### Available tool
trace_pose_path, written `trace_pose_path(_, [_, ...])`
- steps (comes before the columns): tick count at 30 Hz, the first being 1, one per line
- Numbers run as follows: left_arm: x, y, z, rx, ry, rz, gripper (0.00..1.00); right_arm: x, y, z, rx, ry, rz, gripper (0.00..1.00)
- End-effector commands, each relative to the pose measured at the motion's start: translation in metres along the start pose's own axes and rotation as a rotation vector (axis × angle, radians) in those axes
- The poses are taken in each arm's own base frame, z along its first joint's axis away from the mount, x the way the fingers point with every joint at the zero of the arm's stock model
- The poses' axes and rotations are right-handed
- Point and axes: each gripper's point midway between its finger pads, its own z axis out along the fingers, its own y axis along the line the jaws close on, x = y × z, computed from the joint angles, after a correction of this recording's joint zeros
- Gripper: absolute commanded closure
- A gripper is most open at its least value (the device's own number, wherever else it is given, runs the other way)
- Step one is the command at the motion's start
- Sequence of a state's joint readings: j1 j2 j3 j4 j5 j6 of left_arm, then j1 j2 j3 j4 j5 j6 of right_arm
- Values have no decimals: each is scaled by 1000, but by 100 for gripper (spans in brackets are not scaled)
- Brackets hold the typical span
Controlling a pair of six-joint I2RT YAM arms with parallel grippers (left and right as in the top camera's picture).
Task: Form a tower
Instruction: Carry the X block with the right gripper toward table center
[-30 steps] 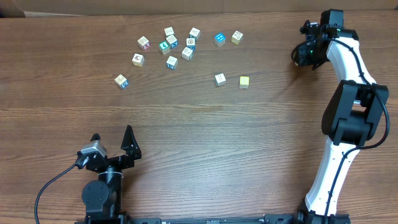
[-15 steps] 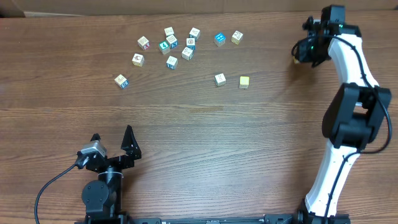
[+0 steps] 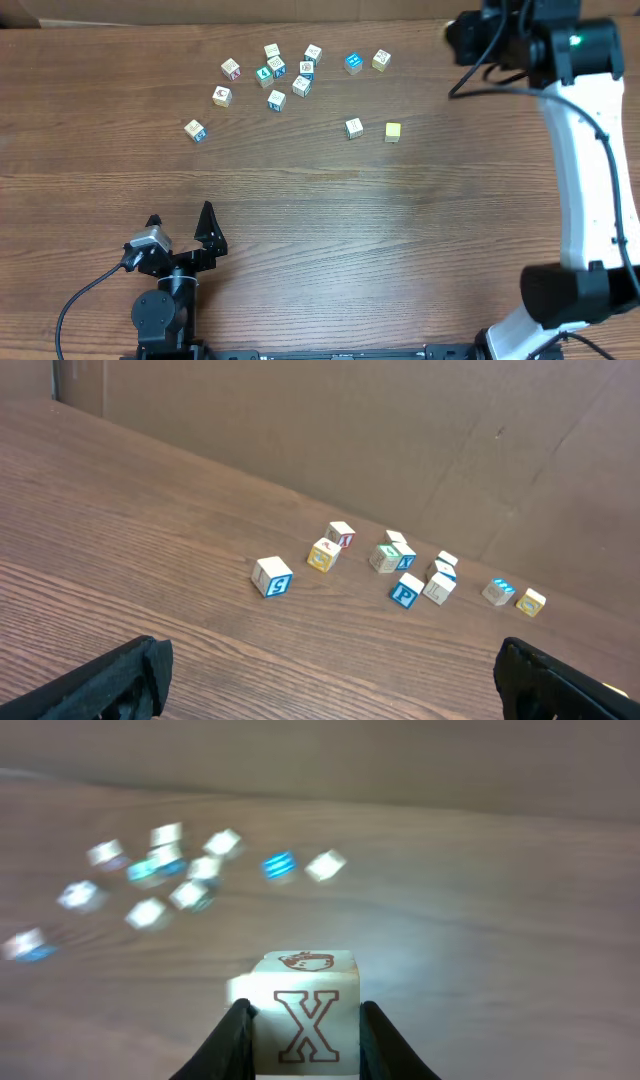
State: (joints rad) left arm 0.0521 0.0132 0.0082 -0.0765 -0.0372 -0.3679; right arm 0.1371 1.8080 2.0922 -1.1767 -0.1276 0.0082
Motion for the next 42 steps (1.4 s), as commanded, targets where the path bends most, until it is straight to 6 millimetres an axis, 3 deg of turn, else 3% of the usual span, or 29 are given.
trace_pose_path(1, [0,-2,0,10,-3,-6,0,24,38,12,-48,97,147,77])
trace_pose_path(8, [0,-2,0,10,-3,-6,0,81,139,35,-128,236,130,79])
trace_pose_path(10, [0,-2,0,10,-3,-6,0,111,169,50,-100,280,119,79])
trace_pose_path(17, [0,-2,0,10,-3,-6,1,190,232,88,-128,352,77,80])
trace_pose_path(23, [0,-2,0,10,-3,-6,0,245,247,123,-61,331,28,81])
trace_pose_path(26, [0,-2,0,10,-3,-6,0,258,250,141,-27,302,-4,81])
trace_pose_path(34, [0,-2,0,10,-3,-6,0,279,253,185,8,288,17,81])
trace_pose_path(42, [0,-2,0,10,-3,-6,0,275,245,190,64,243,5,81])
